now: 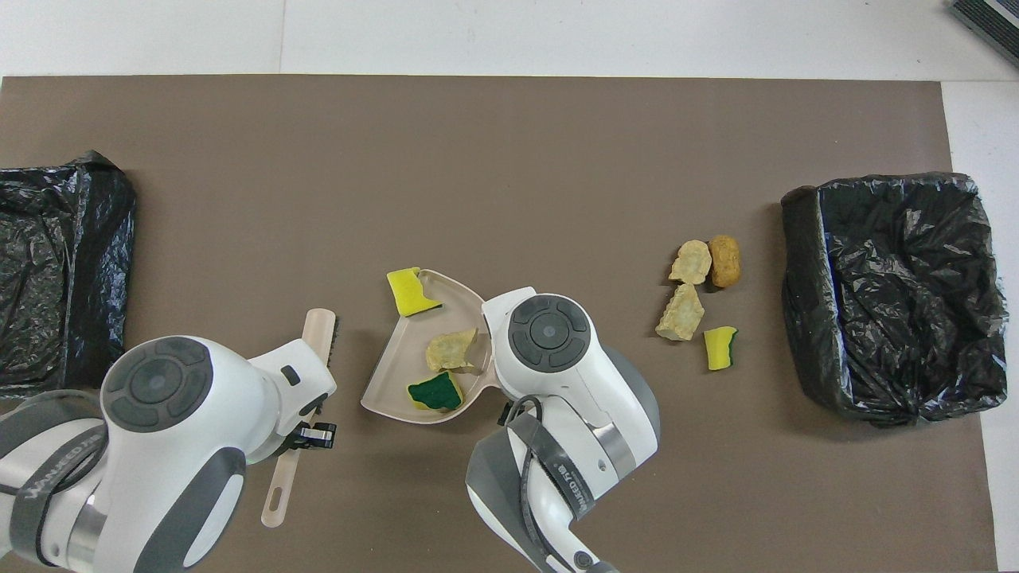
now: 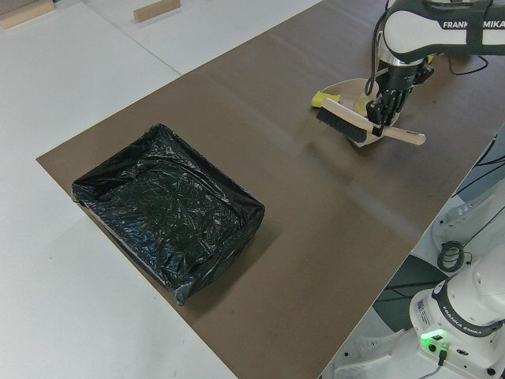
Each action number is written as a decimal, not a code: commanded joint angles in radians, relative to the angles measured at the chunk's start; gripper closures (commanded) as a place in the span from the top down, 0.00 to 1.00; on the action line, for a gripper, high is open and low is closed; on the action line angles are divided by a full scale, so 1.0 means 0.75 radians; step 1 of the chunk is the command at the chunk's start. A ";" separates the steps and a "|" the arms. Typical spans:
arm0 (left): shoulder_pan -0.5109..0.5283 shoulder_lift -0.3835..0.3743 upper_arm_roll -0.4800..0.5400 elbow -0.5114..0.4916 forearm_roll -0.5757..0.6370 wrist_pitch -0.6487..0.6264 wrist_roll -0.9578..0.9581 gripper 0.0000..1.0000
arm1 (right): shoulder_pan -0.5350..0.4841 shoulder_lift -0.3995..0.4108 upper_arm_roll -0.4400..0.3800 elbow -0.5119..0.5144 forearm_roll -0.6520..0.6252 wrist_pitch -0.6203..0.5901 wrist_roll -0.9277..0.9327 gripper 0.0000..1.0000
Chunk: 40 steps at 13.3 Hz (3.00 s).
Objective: Sweep and dump trash in bin
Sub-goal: 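Carry the loaded dustpan with the right gripper toward the far bin, then tip the dustpan over the bin with the right gripper to dump sponges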
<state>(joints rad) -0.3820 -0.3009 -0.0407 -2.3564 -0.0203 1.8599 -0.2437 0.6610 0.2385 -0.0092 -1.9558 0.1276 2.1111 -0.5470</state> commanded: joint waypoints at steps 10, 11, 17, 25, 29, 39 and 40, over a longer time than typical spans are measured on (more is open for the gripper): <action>0.000 -0.280 -0.013 -0.302 -0.065 0.195 -0.061 0.00 | -0.173 0.001 0.002 -0.045 0.004 0.414 -0.046 0.00; -0.014 -0.278 -0.013 -0.302 -0.067 0.197 -0.102 0.00 | -0.188 0.019 0.002 -0.029 0.010 0.467 -0.105 0.00; -0.373 -0.054 -0.013 -0.290 -0.126 0.434 -0.449 0.00 | -0.396 0.020 0.006 0.157 0.079 0.339 -0.430 0.00; -0.591 0.105 -0.013 -0.278 -0.128 0.584 -0.612 0.10 | -0.781 0.036 -0.010 0.442 0.164 -0.196 -0.878 0.00; -0.514 0.135 -0.003 -0.205 -0.128 0.511 -0.587 1.00 | -0.965 0.020 -0.014 0.540 -0.069 -0.458 -1.027 0.00; 0.161 0.430 -0.003 0.372 -0.110 0.255 0.056 1.00 | -1.392 -0.158 -0.057 0.432 -0.476 -0.536 -1.453 0.00; 0.220 0.456 -0.003 0.462 -0.110 0.176 0.122 1.00 | -1.427 -0.191 -0.057 0.383 -0.554 -0.526 -1.463 0.00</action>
<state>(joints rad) -0.2872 -0.0171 -0.0304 -2.1491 -0.1038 2.1003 -0.2257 -0.3790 0.1655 -0.0635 -1.5784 -0.2069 1.7121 -1.6131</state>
